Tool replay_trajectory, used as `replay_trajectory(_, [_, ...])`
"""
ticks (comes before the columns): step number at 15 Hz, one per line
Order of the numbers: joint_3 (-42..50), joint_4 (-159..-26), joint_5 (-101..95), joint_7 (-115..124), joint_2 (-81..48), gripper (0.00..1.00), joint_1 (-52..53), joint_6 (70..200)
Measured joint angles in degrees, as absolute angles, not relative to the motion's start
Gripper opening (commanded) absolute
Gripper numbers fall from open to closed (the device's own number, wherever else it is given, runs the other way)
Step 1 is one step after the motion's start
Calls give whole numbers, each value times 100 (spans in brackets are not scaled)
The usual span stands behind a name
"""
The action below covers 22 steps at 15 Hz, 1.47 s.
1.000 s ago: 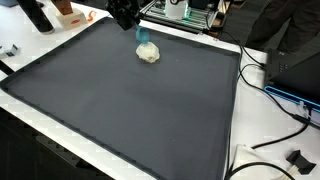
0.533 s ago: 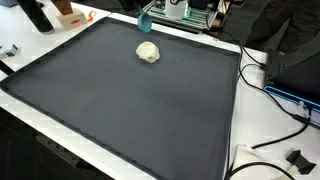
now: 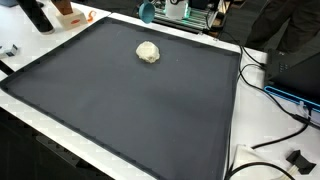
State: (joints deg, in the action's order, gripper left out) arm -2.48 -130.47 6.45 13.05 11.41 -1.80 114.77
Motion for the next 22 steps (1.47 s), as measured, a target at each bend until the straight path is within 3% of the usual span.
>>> replay_trajectory(15, [-908,-12793,-474,3034,1321,25,18,11087])
replay_trajectory(16, [-933,-12775,-516,3058,1328,50,39,11046])
replay_trajectory(22, [-1005,-12747,-608,3128,1347,50,81,10977])
